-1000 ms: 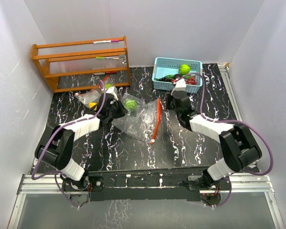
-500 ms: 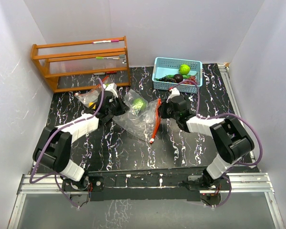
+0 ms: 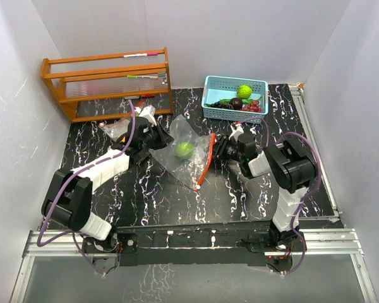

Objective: Open the zip-top bag and remove the fake food
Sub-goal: Pick up the fake fruit from the zipper food storage bag.

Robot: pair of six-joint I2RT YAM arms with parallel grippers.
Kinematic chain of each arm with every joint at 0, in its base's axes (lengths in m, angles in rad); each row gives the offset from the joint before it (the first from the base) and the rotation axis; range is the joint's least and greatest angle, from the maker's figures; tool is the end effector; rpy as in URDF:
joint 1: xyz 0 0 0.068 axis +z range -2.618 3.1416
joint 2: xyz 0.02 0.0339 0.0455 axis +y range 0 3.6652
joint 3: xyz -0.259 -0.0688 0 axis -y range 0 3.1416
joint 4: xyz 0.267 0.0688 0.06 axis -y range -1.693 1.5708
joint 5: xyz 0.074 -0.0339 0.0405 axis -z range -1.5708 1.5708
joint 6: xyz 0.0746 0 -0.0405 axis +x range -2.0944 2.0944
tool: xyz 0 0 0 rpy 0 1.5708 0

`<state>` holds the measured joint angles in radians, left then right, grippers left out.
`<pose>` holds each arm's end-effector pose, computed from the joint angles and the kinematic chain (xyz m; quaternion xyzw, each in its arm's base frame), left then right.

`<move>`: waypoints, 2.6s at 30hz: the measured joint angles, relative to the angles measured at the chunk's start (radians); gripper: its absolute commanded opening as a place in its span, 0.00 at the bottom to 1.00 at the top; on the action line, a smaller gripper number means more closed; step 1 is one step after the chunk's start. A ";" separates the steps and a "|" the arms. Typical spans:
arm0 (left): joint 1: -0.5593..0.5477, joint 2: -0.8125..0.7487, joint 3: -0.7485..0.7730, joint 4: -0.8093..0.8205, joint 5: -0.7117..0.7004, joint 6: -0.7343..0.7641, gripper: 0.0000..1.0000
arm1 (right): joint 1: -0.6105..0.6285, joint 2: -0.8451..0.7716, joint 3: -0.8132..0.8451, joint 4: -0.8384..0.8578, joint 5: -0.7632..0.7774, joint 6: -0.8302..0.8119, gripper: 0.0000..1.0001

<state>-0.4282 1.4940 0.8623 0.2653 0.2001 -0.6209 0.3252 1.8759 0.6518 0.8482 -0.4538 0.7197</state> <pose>0.3472 -0.1748 0.2098 -0.0226 0.8216 -0.3535 0.4466 0.3460 0.1512 0.0780 0.0338 0.8148 0.4347 0.3822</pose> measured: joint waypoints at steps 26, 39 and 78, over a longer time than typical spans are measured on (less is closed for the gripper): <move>-0.046 0.006 0.008 -0.012 -0.056 0.072 0.00 | -0.006 0.078 -0.007 0.139 -0.122 0.060 0.44; -0.045 0.045 0.001 -0.034 -0.063 0.063 0.00 | 0.002 0.074 -0.007 0.125 -0.111 0.061 0.44; -0.137 0.032 0.056 -0.070 -0.100 0.138 0.00 | 0.101 -0.016 0.002 0.029 -0.096 -0.061 0.50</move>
<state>-0.5648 1.5257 0.9184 0.1955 0.1001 -0.4831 0.4263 1.8595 0.6537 0.8772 -0.5495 0.6582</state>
